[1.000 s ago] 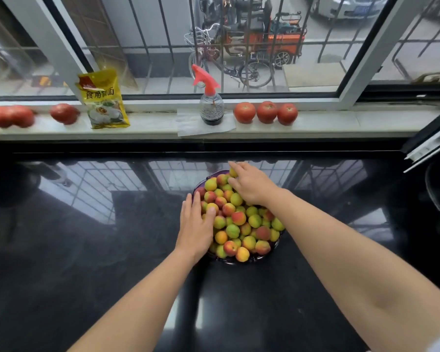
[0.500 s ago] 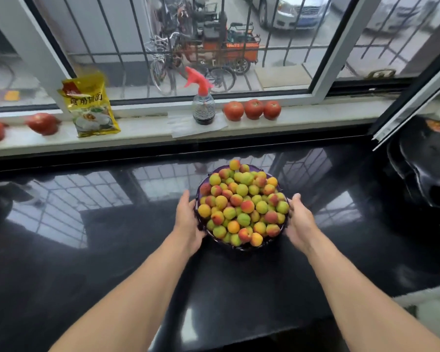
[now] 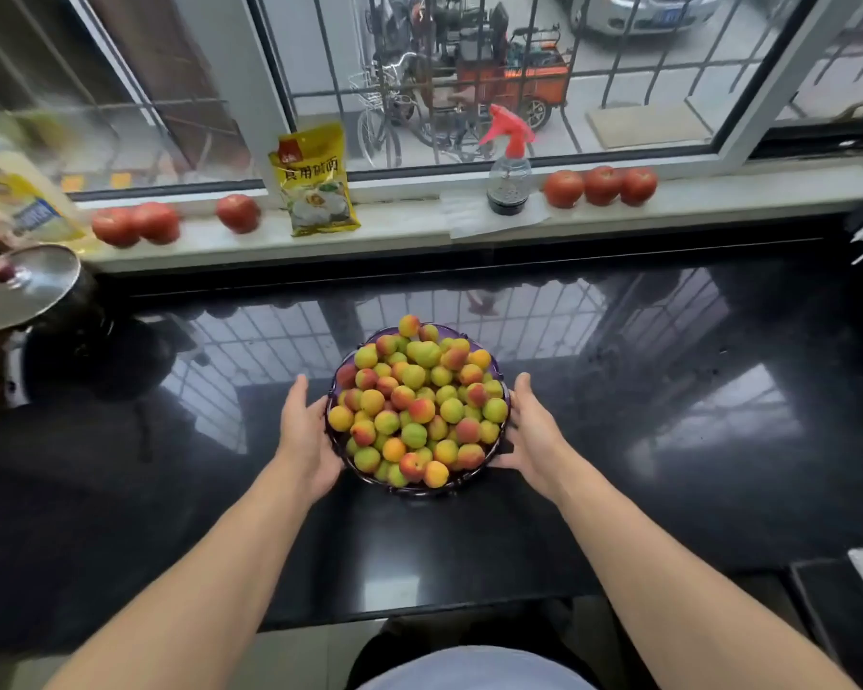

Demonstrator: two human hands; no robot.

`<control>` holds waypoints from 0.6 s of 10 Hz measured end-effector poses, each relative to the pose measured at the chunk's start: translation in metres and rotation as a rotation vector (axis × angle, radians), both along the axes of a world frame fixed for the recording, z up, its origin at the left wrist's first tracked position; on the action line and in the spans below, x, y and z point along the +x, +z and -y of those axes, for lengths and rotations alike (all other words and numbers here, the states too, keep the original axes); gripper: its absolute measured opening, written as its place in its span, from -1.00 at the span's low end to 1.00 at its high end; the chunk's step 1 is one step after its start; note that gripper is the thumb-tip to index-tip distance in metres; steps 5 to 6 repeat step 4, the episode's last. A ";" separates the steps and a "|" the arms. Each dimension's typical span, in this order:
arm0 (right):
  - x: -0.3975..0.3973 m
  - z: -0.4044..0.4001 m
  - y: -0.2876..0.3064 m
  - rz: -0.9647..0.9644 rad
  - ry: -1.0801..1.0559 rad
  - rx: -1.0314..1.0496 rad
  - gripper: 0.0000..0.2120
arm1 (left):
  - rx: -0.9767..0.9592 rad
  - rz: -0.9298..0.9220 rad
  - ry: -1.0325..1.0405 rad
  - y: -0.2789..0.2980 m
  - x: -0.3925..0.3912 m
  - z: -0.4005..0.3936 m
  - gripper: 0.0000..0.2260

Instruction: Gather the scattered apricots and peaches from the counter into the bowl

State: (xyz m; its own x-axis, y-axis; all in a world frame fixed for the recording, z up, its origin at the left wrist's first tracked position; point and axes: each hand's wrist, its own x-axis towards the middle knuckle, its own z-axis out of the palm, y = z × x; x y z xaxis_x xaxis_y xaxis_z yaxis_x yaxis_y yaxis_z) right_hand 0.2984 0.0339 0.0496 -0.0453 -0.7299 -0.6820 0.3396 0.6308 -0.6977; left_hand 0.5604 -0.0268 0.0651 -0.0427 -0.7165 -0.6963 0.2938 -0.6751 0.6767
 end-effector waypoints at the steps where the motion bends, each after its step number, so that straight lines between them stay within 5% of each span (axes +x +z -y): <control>1: 0.011 0.003 0.005 -0.044 -0.002 0.018 -0.39 | -0.005 0.071 -0.110 -0.002 0.014 -0.001 -0.31; 2: 0.011 0.002 0.012 -0.138 0.034 0.042 -0.45 | -0.034 0.254 -0.209 0.008 0.013 0.002 -0.45; 3: 0.008 0.011 0.061 -0.624 0.137 -0.009 -0.54 | -0.239 0.654 -0.376 0.042 0.011 0.020 -0.41; 4: -0.007 0.023 0.160 -0.812 0.035 -0.428 -0.68 | -0.577 0.901 -0.438 0.119 -0.004 0.047 -0.66; 6: -0.007 0.023 0.160 -0.812 0.035 -0.428 -0.68 | -0.577 0.901 -0.438 0.119 -0.004 0.047 -0.66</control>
